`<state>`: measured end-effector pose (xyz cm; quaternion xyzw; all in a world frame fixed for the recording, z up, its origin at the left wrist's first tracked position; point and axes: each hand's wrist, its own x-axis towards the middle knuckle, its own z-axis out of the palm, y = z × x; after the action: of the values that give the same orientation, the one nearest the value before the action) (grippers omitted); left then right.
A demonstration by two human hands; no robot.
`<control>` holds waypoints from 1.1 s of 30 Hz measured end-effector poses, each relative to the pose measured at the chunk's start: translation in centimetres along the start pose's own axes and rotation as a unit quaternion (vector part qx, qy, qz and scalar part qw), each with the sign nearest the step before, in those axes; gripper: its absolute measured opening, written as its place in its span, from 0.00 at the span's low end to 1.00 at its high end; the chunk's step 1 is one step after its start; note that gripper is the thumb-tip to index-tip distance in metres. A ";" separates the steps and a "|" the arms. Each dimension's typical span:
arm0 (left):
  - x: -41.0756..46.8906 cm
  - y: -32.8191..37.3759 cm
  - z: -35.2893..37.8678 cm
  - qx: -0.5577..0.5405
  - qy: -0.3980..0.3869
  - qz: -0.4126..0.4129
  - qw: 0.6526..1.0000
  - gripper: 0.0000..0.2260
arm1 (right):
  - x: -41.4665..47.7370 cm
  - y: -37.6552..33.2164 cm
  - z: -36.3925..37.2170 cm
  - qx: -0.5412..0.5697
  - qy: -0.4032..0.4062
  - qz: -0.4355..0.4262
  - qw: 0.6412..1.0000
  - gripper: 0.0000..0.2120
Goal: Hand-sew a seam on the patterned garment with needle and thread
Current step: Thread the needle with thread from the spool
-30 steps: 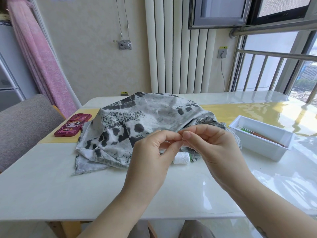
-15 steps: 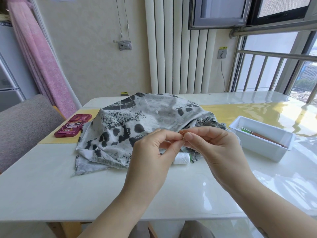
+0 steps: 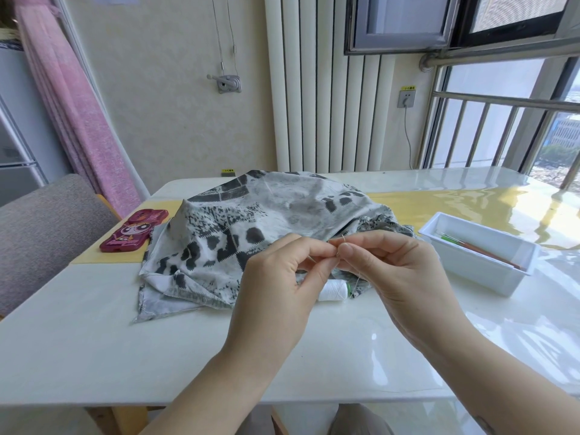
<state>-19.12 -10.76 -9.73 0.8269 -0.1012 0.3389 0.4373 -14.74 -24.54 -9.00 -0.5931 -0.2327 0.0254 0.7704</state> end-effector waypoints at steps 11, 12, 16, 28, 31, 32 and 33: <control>0.6 -1.1 -0.4 0.255 0.026 0.189 0.948 0.08 | 0.1 0.4 -0.5 0.080 -0.018 0.097 0.992 0.02; 0.7 -1.2 -0.6 0.264 0.024 0.200 0.943 0.08 | 0.2 0.4 -0.6 0.087 -0.027 0.118 0.989 0.03; 1.1 -1.9 -1.3 0.236 -0.002 0.177 0.956 0.07 | 0.8 0.5 -1.5 0.089 -0.002 0.160 0.983 0.08; 3.1 -2.5 -3.9 0.110 0.002 -0.025 0.994 0.11 | 2.9 3.5 -2.8 -0.213 -0.070 0.122 0.967 0.07; 2.5 -3.7 -3.6 0.099 -0.003 -0.079 0.992 0.11 | 1.3 5.4 -1.1 -0.350 -0.218 0.041 0.910 0.08; 2.0 -4.2 -3.3 0.082 0.003 -0.107 0.991 0.09 | 0.9 6.2 -0.4 -0.403 -0.256 -0.003 0.878 0.06; 1.5 -4.9 -3.0 0.055 0.013 -0.143 0.988 0.08 | 0.5 6.9 0.4 -0.439 -0.281 -0.040 0.852 0.04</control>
<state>-17.13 -5.32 -10.77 0.8511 0.0420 0.2888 0.4364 -12.82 -21.98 -15.19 -0.8272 -0.4501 0.0551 0.3320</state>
